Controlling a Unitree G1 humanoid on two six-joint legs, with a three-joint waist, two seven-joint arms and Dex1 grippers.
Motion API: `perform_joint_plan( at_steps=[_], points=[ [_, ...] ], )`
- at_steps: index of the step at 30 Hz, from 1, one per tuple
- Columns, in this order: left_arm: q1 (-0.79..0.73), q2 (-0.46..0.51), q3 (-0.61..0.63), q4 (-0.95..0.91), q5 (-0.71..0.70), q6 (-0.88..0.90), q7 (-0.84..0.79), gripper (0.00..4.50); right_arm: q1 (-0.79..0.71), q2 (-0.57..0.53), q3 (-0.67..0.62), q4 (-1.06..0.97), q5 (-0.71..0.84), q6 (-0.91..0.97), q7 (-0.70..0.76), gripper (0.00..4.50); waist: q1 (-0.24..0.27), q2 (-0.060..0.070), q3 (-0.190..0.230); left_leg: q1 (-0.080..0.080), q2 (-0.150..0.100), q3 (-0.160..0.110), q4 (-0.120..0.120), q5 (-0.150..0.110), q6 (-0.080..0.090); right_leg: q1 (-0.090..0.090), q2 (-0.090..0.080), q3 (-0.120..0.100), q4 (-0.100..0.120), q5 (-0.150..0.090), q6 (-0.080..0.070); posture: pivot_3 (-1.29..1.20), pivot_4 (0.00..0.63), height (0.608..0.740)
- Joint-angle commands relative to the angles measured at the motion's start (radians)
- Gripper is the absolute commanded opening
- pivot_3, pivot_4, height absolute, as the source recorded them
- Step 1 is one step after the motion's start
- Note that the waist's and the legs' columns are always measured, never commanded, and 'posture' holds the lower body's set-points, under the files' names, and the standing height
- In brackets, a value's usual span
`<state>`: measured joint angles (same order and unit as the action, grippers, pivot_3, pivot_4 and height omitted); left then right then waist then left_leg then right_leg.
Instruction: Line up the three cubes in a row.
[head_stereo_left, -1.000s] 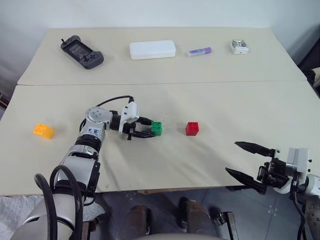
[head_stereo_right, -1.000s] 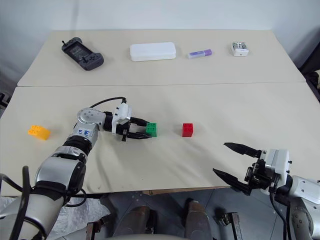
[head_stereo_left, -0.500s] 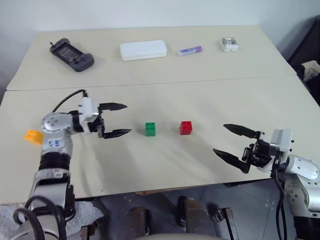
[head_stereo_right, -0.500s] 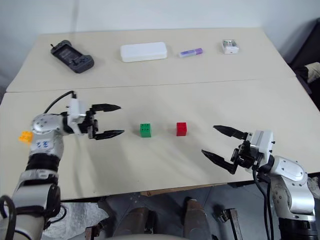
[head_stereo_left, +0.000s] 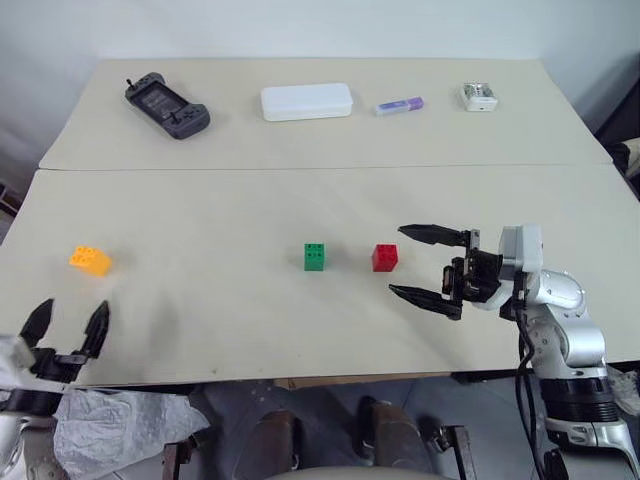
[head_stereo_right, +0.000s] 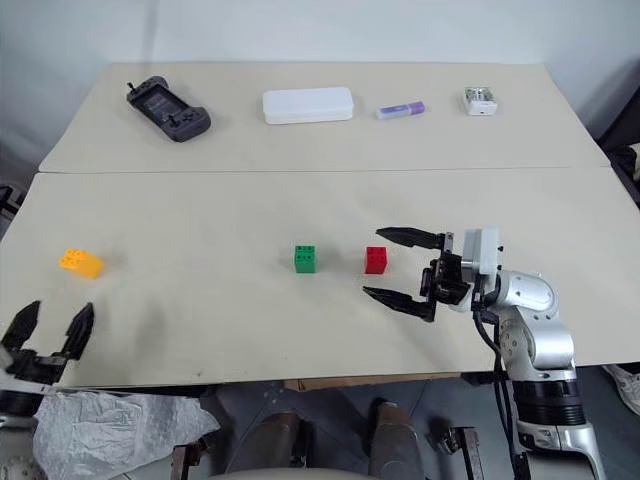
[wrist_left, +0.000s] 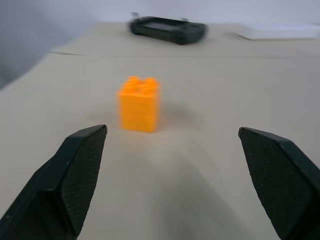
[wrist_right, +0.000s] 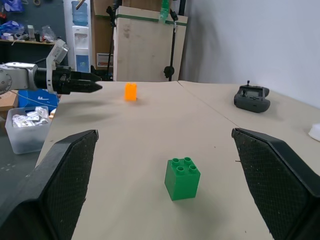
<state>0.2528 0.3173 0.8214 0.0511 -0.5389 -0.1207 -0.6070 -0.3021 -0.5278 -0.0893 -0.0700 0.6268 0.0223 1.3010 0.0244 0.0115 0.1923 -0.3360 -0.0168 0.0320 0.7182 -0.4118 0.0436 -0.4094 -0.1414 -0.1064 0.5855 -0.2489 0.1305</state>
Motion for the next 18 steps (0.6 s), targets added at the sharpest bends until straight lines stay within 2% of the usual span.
perform_joint_plan(
  at_steps=[1,4,10,16,18],
  points=[
    [0.049,0.013,0.045,0.026,-0.042,-0.021,0.004,4.49,-0.014,0.001,-0.004,0.01,0.005,-0.017,0.025,4.5,-0.006,0.0,0.0,0.0,0.0,0.001,-0.001,0.0,0.0,-0.001,0.001,0.0,0.0,0.0,0.0,0.0,0.15,0.74],
    [0.031,0.047,0.022,0.04,-0.045,-0.006,-0.007,4.49,-0.02,0.005,-0.003,0.023,0.001,-0.019,0.028,4.5,-0.009,0.0,0.0,0.0,0.0,0.001,-0.003,-0.001,0.0,-0.002,0.007,0.0,0.0,0.0,-0.001,0.0,0.15,0.74],
    [-0.144,0.219,-0.062,0.165,-0.025,0.087,-0.03,4.49,-0.008,0.009,0.005,0.014,-0.008,-0.018,0.027,4.5,-0.001,0.0,0.0,0.0,0.001,0.001,-0.002,-0.001,0.0,-0.001,0.008,-0.001,0.001,0.0,-0.001,0.0,0.15,0.74],
    [-0.331,0.383,-0.186,0.42,0.044,0.129,-0.139,4.49,0.007,0.006,-0.003,-0.005,-0.012,-0.022,0.012,4.5,-0.023,0.001,-0.001,0.0,0.0,0.003,-0.004,-0.001,0.0,-0.004,0.009,-0.003,0.002,-0.001,-0.001,0.0,0.15,0.74],
    [-0.361,0.408,-0.187,0.48,0.063,0.097,-0.133,4.09,0.021,0.008,-0.01,-0.02,-0.013,-0.025,-0.002,4.5,-0.029,0.001,-0.001,0.0,0.0,0.004,-0.004,-0.001,0.0,-0.004,0.009,-0.004,0.003,-0.001,-0.001,0.0,0.15,0.74]
  ],
)
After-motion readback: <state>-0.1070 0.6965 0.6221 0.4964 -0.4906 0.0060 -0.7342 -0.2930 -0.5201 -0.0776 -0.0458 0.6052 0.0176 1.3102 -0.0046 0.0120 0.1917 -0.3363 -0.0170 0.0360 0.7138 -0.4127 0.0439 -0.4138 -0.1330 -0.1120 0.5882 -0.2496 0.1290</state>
